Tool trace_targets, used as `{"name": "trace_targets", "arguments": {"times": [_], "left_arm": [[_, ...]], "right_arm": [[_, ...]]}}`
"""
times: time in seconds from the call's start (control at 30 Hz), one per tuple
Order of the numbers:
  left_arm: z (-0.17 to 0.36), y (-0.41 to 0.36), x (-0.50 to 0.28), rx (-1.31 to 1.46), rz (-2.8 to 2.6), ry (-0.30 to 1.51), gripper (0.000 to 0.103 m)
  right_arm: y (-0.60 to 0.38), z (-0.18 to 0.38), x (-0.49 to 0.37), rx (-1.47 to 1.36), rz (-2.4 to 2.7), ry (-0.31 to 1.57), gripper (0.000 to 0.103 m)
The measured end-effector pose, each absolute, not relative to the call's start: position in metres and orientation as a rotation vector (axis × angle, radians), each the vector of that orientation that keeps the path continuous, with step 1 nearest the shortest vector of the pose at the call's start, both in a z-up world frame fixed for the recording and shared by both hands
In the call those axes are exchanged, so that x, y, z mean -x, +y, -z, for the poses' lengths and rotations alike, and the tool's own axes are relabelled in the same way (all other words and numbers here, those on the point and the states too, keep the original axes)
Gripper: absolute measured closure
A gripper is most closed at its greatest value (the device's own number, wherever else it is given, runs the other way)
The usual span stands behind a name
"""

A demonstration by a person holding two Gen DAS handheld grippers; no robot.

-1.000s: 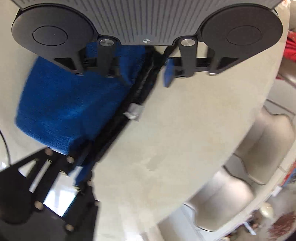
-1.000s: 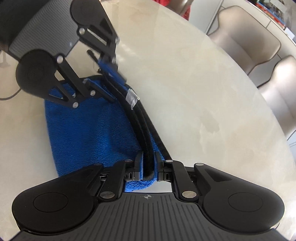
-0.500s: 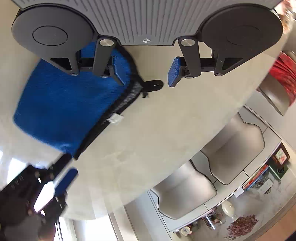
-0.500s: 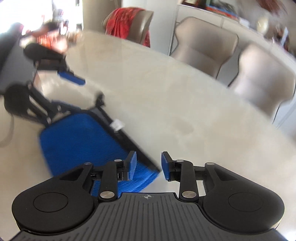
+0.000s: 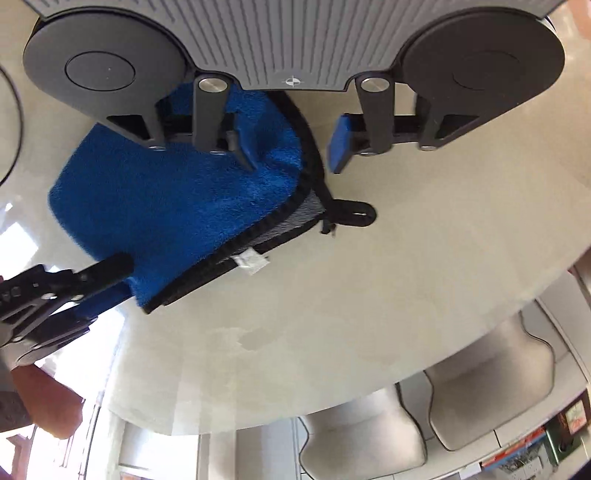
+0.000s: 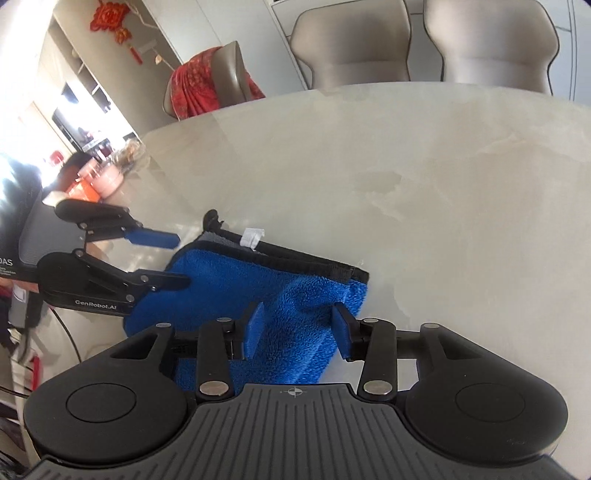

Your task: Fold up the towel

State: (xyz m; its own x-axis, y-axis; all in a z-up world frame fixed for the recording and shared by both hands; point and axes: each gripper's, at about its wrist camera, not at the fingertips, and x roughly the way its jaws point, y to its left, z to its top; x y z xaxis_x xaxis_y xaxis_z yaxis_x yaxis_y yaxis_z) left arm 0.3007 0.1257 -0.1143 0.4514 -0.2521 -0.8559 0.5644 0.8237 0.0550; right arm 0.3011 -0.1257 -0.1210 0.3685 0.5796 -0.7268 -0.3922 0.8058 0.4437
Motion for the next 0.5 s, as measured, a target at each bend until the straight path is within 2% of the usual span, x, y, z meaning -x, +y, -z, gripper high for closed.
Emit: {"name": "trace_targets", "arguments": {"times": [0.03, 0.17, 0.27, 0.33, 0.4, 0.47, 0.5], "left_arm": [[0.115, 0.125, -0.300, -0.370, 0.513, 0.971, 0.077], [0.114, 0.126, -0.298, -0.375, 0.510, 0.966, 0.082], [0.114, 0.128, -0.297, -0.361, 0.509, 0.973, 0.082], [0.113, 0.129, -0.300, -0.347, 0.505, 0.974, 0.085], [0.110, 0.130, -0.299, -0.337, 0.503, 0.965, 0.089], [0.106, 0.132, -0.299, -0.334, 0.499, 0.952, 0.094], [0.104, 0.132, -0.300, -0.330, 0.501, 0.943, 0.095]], "right_arm": [[-0.128, 0.122, -0.301, -0.227, -0.626, 1.014, 0.062], [-0.130, 0.122, -0.304, -0.227, -0.577, 0.991, 0.063], [-0.132, 0.126, -0.308, -0.259, -0.570, 1.005, 0.060], [-0.132, 0.130, -0.311, -0.269, -0.552, 1.017, 0.054], [-0.131, 0.134, -0.312, -0.283, -0.562, 1.022, 0.054], [-0.129, 0.134, -0.311, -0.286, -0.594, 1.004, 0.063], [-0.127, 0.133, -0.310, -0.278, -0.610, 0.985, 0.077]]}}
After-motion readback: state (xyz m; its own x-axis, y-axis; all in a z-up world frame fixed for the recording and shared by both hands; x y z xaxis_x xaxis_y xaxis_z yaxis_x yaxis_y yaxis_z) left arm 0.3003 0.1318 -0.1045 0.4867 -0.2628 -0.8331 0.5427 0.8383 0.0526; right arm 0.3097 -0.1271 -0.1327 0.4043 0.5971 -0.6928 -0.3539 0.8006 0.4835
